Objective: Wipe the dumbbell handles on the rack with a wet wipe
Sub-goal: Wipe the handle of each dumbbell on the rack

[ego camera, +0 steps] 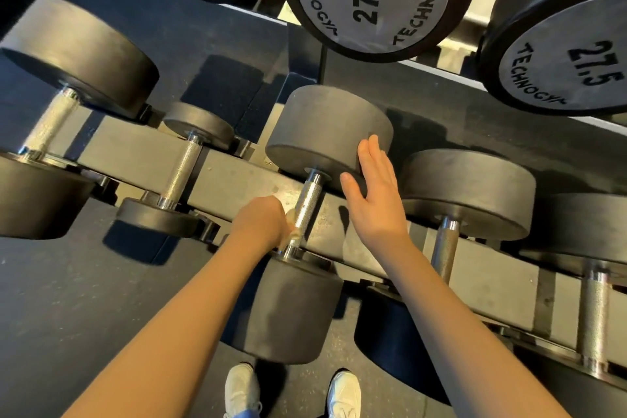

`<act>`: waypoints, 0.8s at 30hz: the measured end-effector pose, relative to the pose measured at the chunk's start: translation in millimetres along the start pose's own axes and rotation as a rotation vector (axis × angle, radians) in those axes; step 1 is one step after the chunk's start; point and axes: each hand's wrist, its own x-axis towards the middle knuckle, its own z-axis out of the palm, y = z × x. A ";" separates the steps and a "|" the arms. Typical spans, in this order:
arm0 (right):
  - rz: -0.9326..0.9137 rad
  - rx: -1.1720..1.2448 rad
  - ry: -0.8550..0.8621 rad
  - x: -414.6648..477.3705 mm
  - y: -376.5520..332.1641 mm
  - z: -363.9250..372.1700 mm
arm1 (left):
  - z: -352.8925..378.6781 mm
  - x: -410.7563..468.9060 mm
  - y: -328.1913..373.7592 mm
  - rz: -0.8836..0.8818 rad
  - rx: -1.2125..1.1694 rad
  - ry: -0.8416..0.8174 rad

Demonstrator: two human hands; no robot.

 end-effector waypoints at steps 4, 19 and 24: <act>0.022 -0.053 -0.012 -1.4 -0.7 -5.5 | -4.7 -6.7 -3.1 0.026 -0.001 -0.034; 0.476 0.743 0.078 -14.3 -19.1 29.6 | -28.1 -19.6 -3.4 0.677 -0.348 0.467; 0.425 0.482 0.254 -4.7 -8.6 52.4 | -59.3 -16.3 4.9 0.654 -0.263 0.603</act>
